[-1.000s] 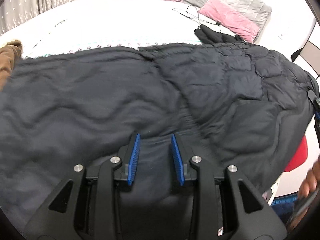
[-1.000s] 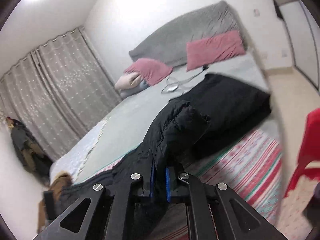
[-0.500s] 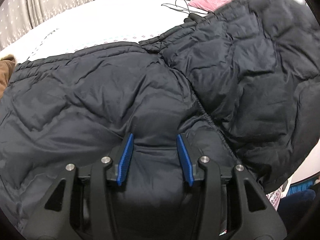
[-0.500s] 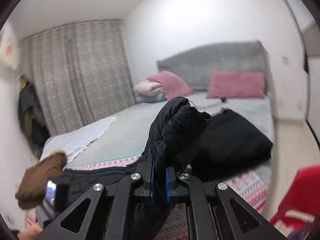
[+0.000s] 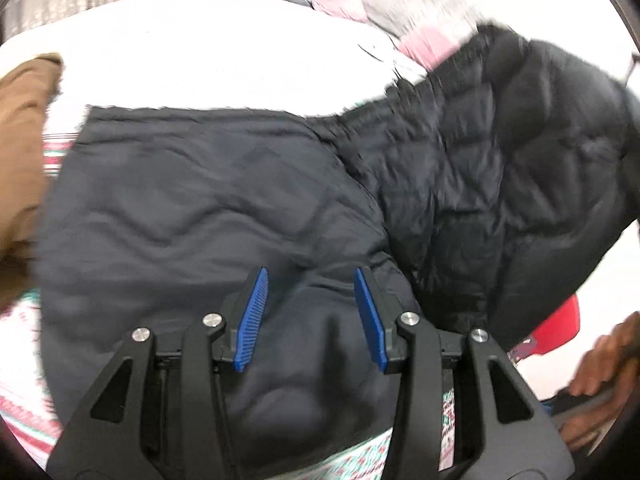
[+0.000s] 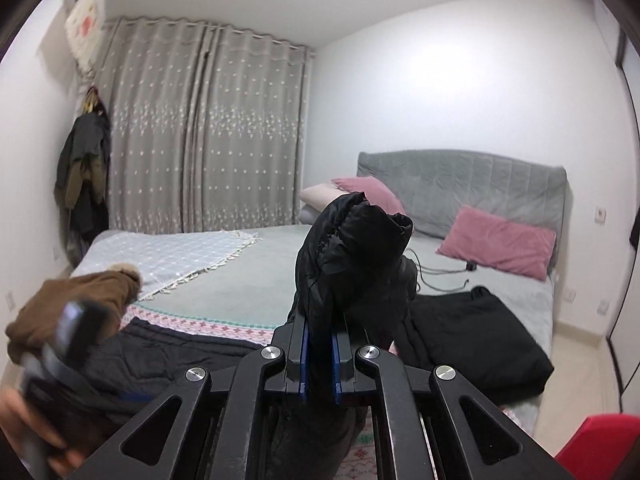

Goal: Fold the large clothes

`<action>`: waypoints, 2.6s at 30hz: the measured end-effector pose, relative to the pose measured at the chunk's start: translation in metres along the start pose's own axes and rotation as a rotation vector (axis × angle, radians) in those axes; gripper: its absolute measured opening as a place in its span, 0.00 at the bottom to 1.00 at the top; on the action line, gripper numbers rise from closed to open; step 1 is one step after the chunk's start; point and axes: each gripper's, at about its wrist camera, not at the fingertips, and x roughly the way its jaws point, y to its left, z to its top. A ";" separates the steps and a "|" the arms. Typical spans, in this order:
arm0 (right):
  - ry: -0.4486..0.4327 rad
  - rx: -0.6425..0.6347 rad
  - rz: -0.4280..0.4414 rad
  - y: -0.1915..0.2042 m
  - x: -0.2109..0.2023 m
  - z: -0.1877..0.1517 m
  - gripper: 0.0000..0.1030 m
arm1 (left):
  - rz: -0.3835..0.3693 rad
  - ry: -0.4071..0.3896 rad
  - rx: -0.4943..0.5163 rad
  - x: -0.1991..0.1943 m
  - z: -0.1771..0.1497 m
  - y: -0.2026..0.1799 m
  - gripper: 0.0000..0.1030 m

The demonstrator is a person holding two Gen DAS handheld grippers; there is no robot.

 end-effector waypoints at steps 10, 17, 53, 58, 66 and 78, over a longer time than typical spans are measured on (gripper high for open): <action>-0.056 -0.183 0.031 0.067 -0.001 -0.005 0.08 | 0.065 -0.043 -0.269 -0.070 -0.015 0.125 0.45; -0.073 -0.290 0.088 0.121 0.005 -0.018 0.08 | 0.105 0.053 -0.206 -0.031 -0.037 0.109 0.40; 0.173 -0.783 0.547 0.277 0.033 -0.156 0.33 | -0.092 -0.072 -0.395 -0.089 -0.028 0.155 0.40; 0.266 -0.660 0.684 0.254 0.029 -0.136 0.53 | -0.040 -0.051 -0.338 -0.078 -0.027 0.139 0.40; 0.228 -0.225 0.882 0.146 0.000 -0.057 0.55 | 0.045 -0.017 -0.237 -0.068 -0.034 0.124 0.40; 0.571 0.108 0.726 0.094 0.084 -0.069 0.30 | 0.242 0.041 -0.117 -0.058 -0.063 0.098 0.26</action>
